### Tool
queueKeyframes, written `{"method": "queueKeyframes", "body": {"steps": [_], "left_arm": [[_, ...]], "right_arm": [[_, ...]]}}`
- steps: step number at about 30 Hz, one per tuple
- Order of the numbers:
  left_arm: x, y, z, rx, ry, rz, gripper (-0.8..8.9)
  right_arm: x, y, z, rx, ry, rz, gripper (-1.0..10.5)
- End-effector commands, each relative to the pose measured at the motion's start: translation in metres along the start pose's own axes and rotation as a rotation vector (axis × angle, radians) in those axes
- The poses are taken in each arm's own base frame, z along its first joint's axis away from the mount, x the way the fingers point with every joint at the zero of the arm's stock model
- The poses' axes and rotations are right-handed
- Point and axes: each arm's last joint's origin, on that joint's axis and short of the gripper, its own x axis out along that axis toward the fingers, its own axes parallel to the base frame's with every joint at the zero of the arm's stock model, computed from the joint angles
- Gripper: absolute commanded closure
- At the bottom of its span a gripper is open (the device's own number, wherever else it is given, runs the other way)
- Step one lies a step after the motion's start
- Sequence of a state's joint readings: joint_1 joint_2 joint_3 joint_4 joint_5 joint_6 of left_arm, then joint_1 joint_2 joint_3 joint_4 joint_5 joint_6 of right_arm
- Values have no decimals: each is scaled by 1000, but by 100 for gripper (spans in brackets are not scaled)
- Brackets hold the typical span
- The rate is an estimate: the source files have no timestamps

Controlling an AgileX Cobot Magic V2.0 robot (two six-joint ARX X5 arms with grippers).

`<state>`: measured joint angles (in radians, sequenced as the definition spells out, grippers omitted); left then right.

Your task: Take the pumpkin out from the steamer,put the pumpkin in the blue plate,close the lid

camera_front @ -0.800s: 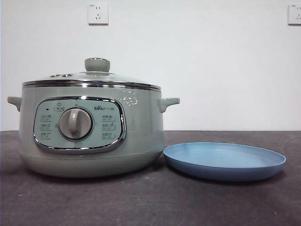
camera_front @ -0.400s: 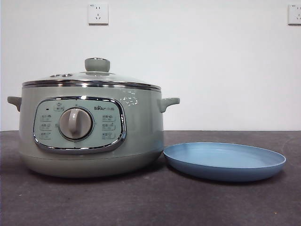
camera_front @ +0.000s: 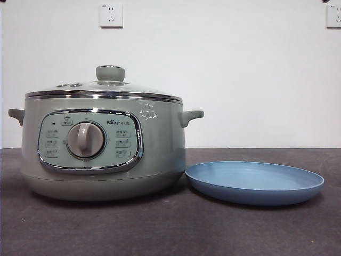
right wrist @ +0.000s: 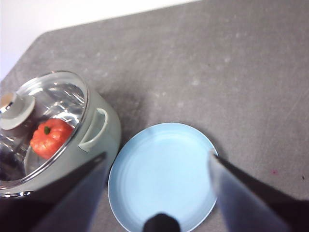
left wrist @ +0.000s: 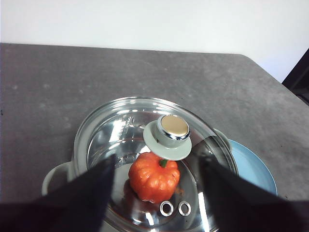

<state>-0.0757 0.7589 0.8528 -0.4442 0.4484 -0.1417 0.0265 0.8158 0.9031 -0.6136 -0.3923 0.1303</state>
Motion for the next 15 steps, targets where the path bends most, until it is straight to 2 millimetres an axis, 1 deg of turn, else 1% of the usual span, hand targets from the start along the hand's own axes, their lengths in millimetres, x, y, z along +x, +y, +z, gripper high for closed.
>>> {"method": "queueKeyframes", "body": {"steps": [1,6,9,15], "left_arm": [[6,-1,1,15,11,-23,459],[25,-3,4,11,72,-61,460],[40,-7,11,16,106,-90,463],[79,-17,29,43,175,-103,468]], "right_arm": [[2,1,1,-14,4,8,501],[3,3,1,-24,8,24,502],[4,4,0,-26,10,29,505],[4,7,0,-29,16,40,505]]}}
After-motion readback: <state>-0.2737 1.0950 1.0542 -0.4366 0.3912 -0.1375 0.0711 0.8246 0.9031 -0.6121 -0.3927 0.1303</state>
